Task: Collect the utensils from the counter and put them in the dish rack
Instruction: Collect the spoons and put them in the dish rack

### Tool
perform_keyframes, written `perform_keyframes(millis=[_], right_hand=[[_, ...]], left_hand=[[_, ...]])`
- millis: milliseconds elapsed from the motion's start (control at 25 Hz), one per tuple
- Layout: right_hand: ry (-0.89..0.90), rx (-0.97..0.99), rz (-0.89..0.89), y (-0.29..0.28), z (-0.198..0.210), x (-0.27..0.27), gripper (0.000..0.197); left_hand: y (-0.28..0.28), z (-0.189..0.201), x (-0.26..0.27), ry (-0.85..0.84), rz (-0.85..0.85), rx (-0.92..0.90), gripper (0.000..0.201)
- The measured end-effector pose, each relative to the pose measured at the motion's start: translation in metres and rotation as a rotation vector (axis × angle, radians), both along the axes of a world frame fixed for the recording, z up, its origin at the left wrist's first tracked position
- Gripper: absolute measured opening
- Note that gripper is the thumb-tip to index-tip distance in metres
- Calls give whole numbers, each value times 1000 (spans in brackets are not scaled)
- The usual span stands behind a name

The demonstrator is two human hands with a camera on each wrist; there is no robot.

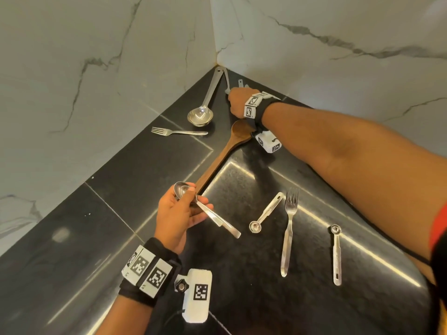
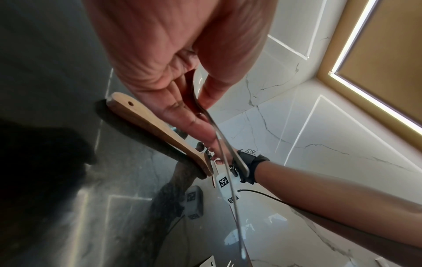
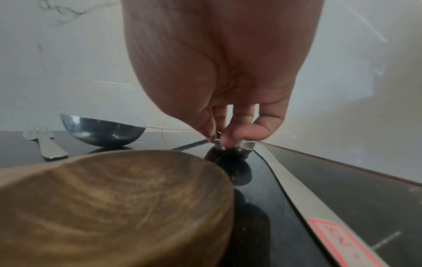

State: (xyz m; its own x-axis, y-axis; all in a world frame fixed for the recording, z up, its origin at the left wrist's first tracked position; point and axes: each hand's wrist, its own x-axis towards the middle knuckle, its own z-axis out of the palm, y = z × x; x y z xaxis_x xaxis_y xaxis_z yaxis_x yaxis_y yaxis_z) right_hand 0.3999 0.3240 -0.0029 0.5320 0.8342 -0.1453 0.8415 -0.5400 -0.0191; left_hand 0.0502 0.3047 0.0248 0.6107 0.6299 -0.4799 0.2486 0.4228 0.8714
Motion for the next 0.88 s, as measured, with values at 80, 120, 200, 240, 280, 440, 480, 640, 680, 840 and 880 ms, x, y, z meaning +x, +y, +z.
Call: perform_keyframes(millis=[80,120,200,240,280,440,480,640,680,840,880], right_hand=[[-62,72,-6,-4,6,-10,34],[-77,117,-8,-8,14,-15,30],[-32,316,-37,-24,35,-22,26],[1,442,-68,-36,47,-27,25],[41,581,-105,-51,61,-34,23],[282,923,-128,-135,94,-112,14],[288,914,-74,-157,96,-139,16],[299,721,107,-211,79,-227,33],[323,687,94,-213,72,-240,33],[394,662,-28,-221,62,-270,22],[398,648,-50,-224,61,-274,20]], left_hand=[[-2,-2,-1,-8,-2,-12,15],[-4,-3,-1,-13,-2,-17,16],[-8,-2,0,-21,-9,-17,16],[-11,-1,0,-24,-14,-11,16],[-14,-1,-1,-30,-14,0,16],[-34,1,-5,-81,-12,38,19],[-43,2,-6,-91,-13,41,20],[-86,6,-12,-135,-50,8,21],[-96,7,-14,-143,-69,-1,21],[-127,10,-30,-162,-145,-11,22],[-131,9,-34,-165,-164,-5,23]])
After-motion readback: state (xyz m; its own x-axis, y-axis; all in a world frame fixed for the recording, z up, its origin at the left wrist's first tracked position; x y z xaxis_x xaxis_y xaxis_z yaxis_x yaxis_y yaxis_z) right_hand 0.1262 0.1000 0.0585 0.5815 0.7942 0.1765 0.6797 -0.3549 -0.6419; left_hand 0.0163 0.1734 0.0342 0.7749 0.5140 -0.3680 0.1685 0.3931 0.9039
